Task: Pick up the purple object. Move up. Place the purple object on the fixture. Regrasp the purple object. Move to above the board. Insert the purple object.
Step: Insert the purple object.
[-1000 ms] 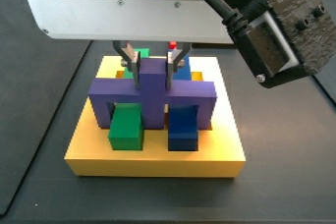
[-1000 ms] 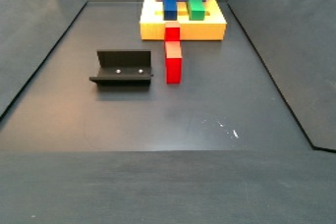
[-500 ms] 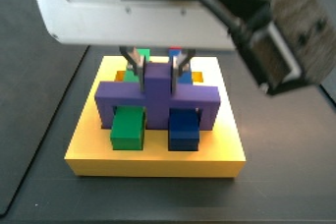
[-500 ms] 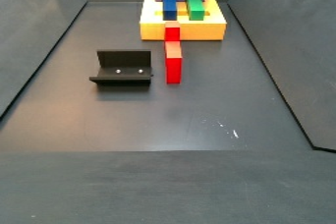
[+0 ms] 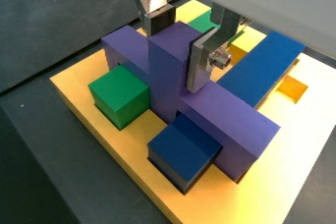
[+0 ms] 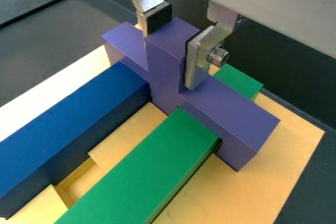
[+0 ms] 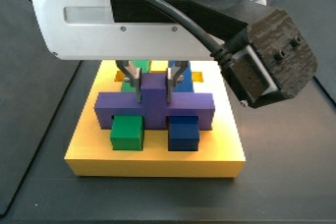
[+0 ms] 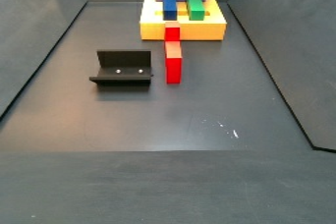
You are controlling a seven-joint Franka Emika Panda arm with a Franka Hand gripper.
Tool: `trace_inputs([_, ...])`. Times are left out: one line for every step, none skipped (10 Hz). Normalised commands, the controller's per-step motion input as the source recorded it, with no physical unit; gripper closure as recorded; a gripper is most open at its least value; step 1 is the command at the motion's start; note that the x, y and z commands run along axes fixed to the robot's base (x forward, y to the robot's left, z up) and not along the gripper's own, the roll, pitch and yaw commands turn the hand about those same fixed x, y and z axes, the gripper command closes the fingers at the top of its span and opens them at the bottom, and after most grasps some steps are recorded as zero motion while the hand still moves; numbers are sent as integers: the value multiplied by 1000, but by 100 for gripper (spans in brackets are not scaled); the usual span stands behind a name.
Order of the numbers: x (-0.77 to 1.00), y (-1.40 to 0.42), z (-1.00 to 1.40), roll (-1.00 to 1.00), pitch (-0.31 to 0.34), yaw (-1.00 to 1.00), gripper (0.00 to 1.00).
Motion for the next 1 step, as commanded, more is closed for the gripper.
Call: trace_inputs([0, 0, 0, 0, 0, 0, 100])
